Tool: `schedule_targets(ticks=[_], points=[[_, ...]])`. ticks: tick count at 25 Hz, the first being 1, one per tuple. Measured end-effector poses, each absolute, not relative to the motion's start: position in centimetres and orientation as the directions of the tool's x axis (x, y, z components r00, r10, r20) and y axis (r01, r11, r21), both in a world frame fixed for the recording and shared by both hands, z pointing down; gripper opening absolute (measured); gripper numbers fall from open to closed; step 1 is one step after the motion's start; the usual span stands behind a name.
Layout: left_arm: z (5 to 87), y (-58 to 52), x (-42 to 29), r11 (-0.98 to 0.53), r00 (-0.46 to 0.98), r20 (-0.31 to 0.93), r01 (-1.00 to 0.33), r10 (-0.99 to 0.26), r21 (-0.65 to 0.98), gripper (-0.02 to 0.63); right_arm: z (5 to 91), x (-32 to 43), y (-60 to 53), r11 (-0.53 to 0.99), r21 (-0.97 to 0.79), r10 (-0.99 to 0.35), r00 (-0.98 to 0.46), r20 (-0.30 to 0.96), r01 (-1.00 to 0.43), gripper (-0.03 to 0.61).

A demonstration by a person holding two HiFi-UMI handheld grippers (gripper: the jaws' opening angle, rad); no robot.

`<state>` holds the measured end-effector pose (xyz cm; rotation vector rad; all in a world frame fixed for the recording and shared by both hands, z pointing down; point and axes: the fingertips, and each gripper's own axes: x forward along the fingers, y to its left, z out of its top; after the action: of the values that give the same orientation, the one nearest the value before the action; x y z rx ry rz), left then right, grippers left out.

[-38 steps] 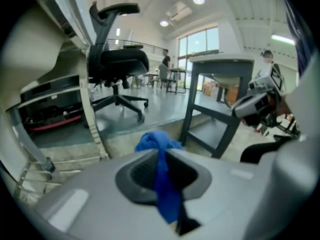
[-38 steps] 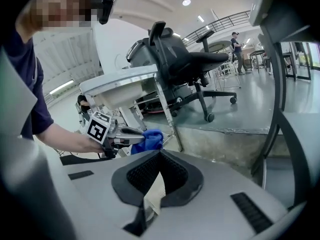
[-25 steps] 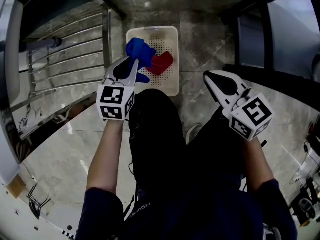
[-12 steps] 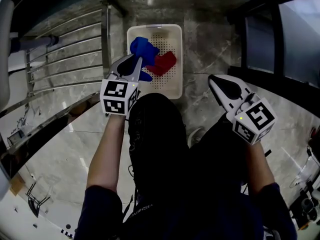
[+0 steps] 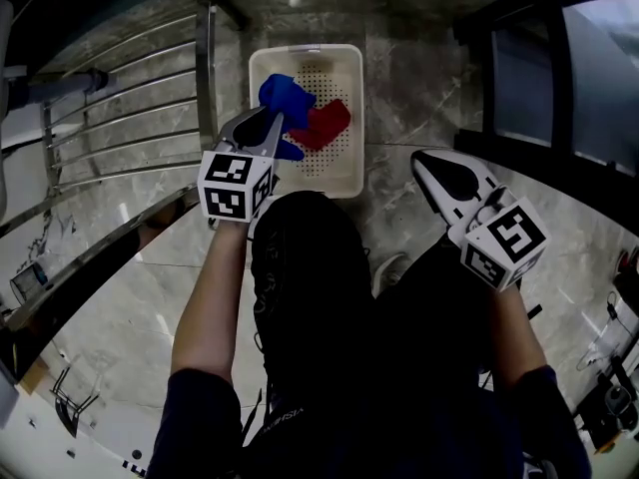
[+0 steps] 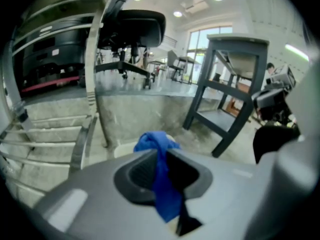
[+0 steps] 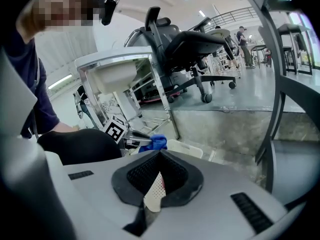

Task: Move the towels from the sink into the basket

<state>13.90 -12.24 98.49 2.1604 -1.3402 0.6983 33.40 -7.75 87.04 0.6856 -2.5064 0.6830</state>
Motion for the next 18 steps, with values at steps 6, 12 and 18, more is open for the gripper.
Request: schedule_targets(ticks=[6,12,18], points=[[99.1,-12.0,14.5,-0.416,0.443,0.642,-0.886,-0.626,0.205,0.101,87.4,33.2,-7.4,0.747,-0.344,-0.344,-0.773,0.533,-0.57,0.006],[98.0,-12.3,14.7,-0.431,0.468,0.615,-0.875,-0.635,0.22,0.126,87.4,32.7,-7.0,0.75,-0.349,-0.338,-0.778,0.529,-0.563,0.006],[96.1,-12.1,14.7,-0.426,0.464,0.603,-0.878,-0.649,0.216,0.126,87.0,32.5,-6.5,0.746,-0.36,-0.334,-0.782,0.526,-0.56,0.006]])
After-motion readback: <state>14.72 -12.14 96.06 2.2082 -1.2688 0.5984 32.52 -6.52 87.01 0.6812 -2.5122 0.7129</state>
